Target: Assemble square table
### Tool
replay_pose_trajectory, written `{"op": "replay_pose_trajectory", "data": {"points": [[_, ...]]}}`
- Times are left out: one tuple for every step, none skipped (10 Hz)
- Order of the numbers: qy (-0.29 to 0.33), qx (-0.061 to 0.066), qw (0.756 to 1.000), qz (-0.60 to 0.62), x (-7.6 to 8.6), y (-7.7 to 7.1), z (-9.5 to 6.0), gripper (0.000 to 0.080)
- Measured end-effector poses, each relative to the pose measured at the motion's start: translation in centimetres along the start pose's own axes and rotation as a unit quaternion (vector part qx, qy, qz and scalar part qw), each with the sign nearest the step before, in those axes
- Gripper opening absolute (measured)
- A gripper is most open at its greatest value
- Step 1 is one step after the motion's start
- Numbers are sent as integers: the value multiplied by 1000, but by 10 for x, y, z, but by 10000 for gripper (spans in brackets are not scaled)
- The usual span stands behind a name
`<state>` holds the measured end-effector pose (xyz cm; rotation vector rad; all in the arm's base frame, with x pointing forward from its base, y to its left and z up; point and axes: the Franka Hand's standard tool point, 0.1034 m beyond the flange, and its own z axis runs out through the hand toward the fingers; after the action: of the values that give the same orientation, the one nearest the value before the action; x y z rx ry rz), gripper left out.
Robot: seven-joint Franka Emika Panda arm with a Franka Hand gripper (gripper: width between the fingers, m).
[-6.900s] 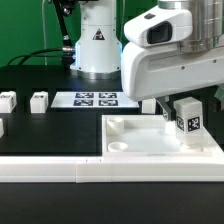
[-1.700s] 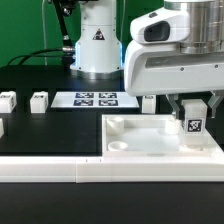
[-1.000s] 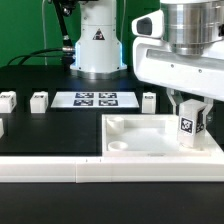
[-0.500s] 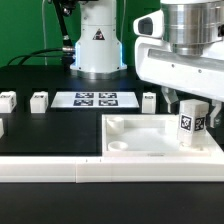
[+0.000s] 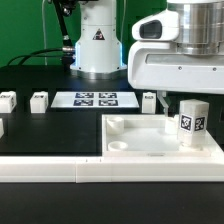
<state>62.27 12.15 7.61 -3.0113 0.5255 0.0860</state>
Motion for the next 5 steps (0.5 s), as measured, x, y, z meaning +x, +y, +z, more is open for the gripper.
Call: {"op": "replay_pose_trajectory", "data": {"points": [[0,0,999,-42,0,0,0,649],[0,0,997,-71,0,0,0,649],[2,-1,995,-98,0,0,0,649],[14,-11,985,-172,0,-3,0,649],[19,-15,976,-218,-2,-4,2,649]]}}
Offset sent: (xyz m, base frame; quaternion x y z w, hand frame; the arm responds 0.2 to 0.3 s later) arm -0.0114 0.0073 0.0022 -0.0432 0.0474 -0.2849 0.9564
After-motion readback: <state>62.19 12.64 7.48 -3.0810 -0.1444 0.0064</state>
